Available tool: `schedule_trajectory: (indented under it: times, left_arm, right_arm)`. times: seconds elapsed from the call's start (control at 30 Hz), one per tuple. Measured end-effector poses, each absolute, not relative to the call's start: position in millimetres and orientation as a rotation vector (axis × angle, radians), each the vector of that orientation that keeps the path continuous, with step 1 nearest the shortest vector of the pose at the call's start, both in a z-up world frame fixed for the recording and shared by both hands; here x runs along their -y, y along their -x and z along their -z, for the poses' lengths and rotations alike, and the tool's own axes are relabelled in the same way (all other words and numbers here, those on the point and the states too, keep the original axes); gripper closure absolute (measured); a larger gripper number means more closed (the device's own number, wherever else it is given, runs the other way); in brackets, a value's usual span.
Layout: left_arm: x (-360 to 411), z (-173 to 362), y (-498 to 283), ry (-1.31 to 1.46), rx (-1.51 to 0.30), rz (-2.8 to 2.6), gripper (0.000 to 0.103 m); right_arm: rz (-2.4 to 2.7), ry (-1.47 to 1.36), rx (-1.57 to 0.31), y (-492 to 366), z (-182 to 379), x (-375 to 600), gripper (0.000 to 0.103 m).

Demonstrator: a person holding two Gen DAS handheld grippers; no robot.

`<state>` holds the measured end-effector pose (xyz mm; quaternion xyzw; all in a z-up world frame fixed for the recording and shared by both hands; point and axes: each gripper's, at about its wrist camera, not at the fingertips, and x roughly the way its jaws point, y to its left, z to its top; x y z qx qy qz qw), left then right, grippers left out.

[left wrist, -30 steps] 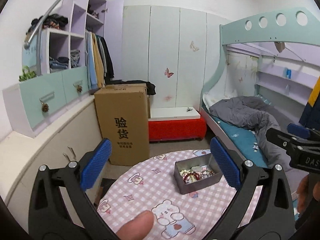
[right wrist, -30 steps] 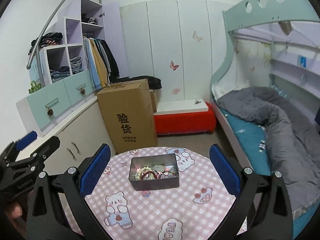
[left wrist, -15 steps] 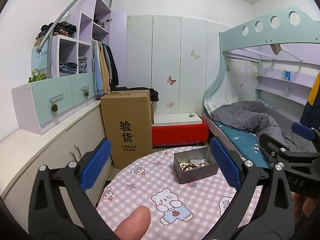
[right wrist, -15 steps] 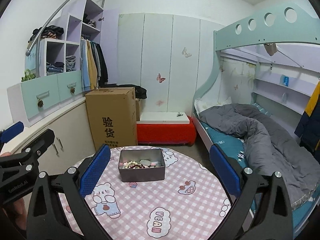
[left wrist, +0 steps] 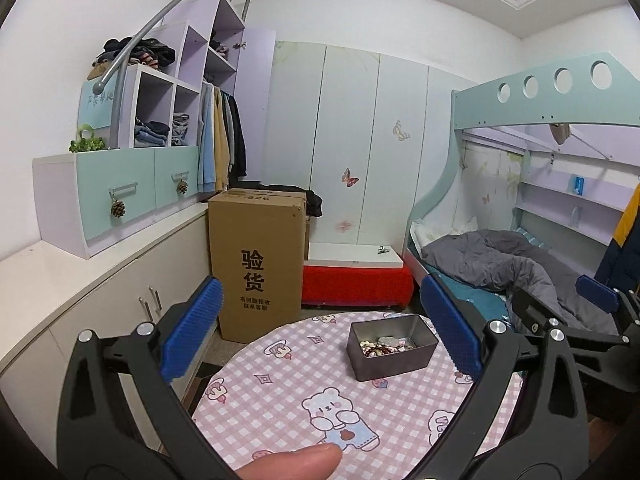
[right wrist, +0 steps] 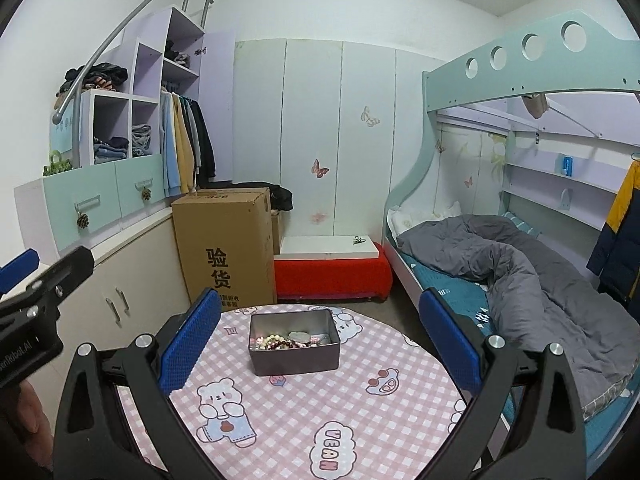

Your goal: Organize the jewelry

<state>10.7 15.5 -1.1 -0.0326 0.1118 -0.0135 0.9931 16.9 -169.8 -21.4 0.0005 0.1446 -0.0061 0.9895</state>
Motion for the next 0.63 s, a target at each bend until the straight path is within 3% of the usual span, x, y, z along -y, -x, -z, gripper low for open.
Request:
schedule_trajectory:
  times: [0.63]
  left_arm:
    - [-12.2, 3.9, -6.0, 0.043, -0.2, 0.011, 0.006]
  right_arm:
    - [0.005, -0.01, -0.261, -6.3, 13.6, 173.1, 0.008]
